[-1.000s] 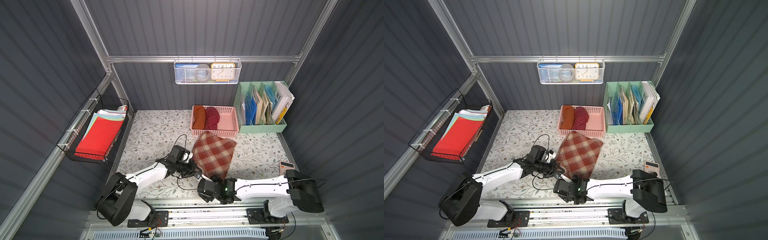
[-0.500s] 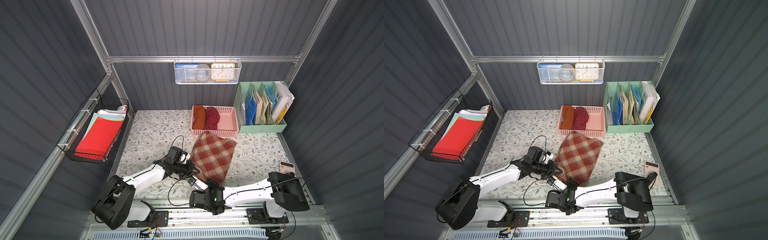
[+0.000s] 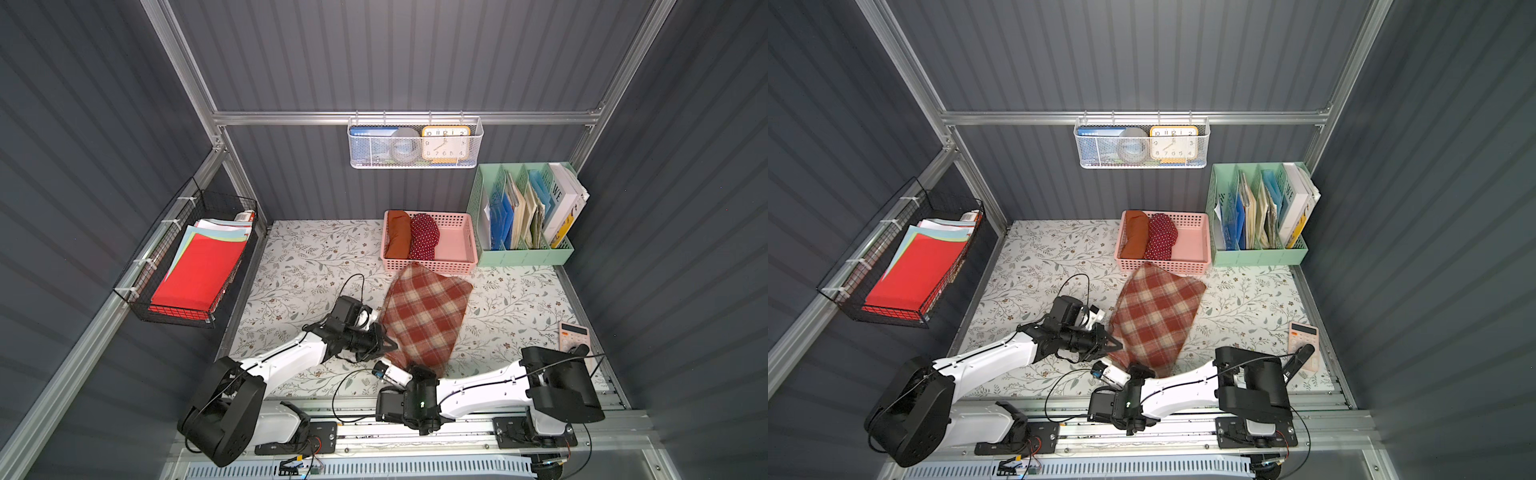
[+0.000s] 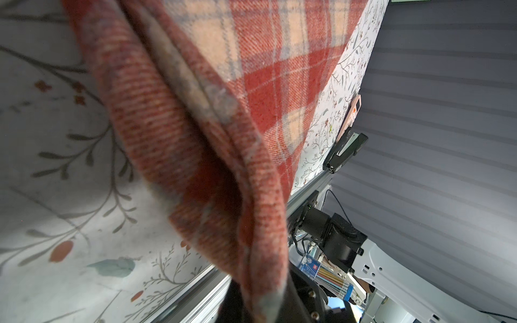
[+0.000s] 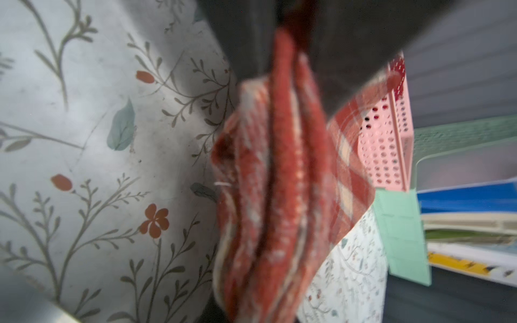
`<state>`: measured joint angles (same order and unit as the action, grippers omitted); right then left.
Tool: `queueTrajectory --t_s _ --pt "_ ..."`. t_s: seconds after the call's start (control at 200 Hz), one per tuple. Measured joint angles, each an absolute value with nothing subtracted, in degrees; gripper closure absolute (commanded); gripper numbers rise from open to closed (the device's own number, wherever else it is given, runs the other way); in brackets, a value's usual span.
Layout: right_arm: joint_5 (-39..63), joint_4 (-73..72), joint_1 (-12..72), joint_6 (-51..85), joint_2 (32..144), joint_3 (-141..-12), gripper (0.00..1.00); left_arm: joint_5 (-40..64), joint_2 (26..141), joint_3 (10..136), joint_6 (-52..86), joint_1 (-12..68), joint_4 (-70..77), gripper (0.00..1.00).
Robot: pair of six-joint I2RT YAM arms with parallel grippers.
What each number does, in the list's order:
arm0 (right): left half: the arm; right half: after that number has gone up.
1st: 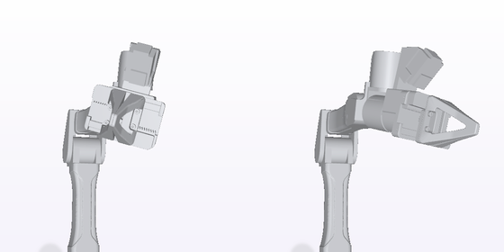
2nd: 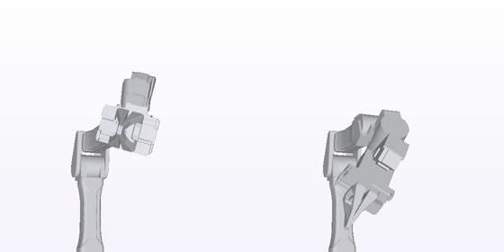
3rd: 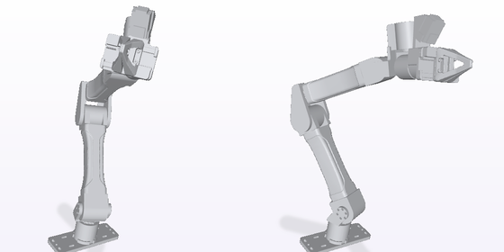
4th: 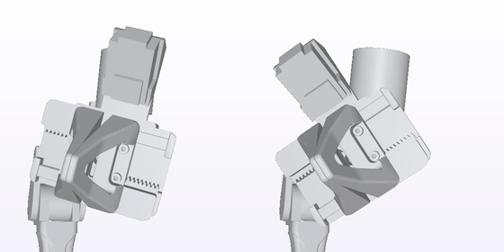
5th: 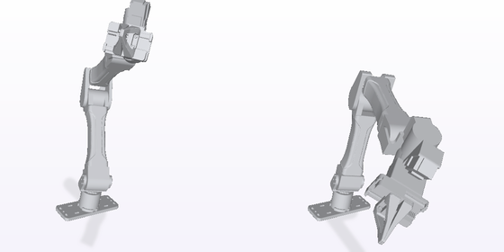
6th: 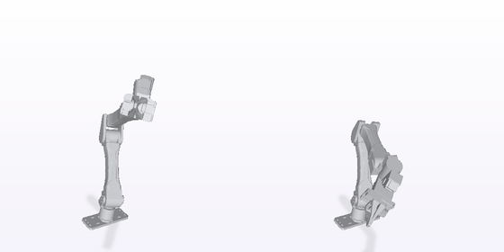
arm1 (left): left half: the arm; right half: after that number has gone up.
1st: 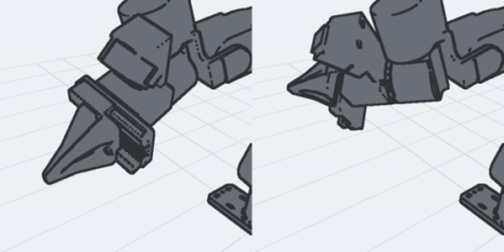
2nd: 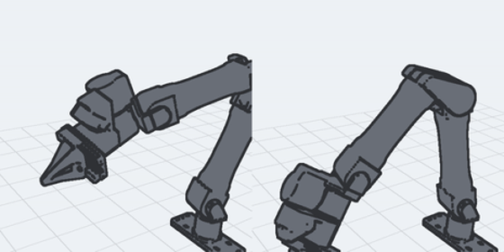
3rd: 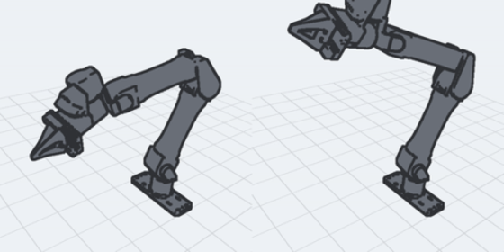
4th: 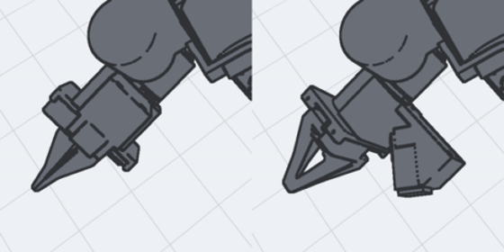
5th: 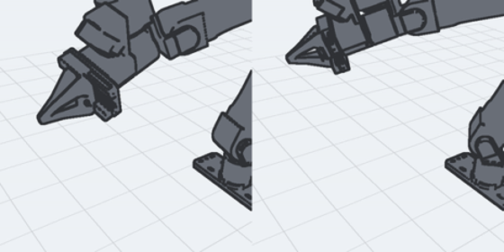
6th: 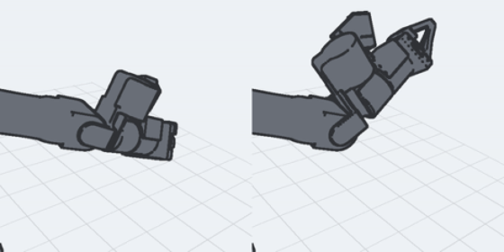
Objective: Roll up the skirts
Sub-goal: Roll the skirt at the center of the board.
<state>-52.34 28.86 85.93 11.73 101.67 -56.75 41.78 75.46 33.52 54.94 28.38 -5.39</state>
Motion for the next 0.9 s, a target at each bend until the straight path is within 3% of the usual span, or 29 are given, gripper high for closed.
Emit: queueTrajectory --t_s 0.055,0.07,0.12,0.165,0.215,0.27,0.365,0.61,0.901 --pt "-52.3 29.0 86.3 11.4 102.6 -57.1 1.00 41.7 75.1 33.1 55.0 28.1 -5.7 0.99" --pt "-52.3 29.0 86.4 11.3 102.9 -57.3 1.00 41.7 75.0 33.1 55.0 28.1 -5.9 0.94" --pt "-52.2 29.0 86.6 11.2 103.6 -57.6 1.00 41.6 74.8 33.0 54.9 27.8 -6.7 0.58" --pt "-51.6 29.1 86.7 11.0 104.2 -57.8 1.00 41.3 74.3 33.0 54.8 27.4 -7.8 0.37" --pt "-50.8 29.0 86.8 10.5 104.6 -58.0 1.00 40.5 73.4 33.0 54.7 26.5 -9.4 0.23" --pt "-49.6 29.1 86.8 10.0 104.9 -58.2 1.00 39.2 71.8 33.1 54.5 25.4 -11.7 0.14" --pt "-47.2 29.5 86.8 8.6 105.5 -58.8 1.00 36.3 68.3 34.4 53.6 23.3 -16.5 0.08" --pt "-33.0 31.1 85.5 4.3 105.6 -60.8 1.00 31.2 61.0 37.7 51.6 16.9 -22.0 0.07" --pt "-10.8 33.3 75.2 1.8 103.3 -63.2 1.00 31.1 60.8 38.1 49.6 12.9 -22.7 0.07"
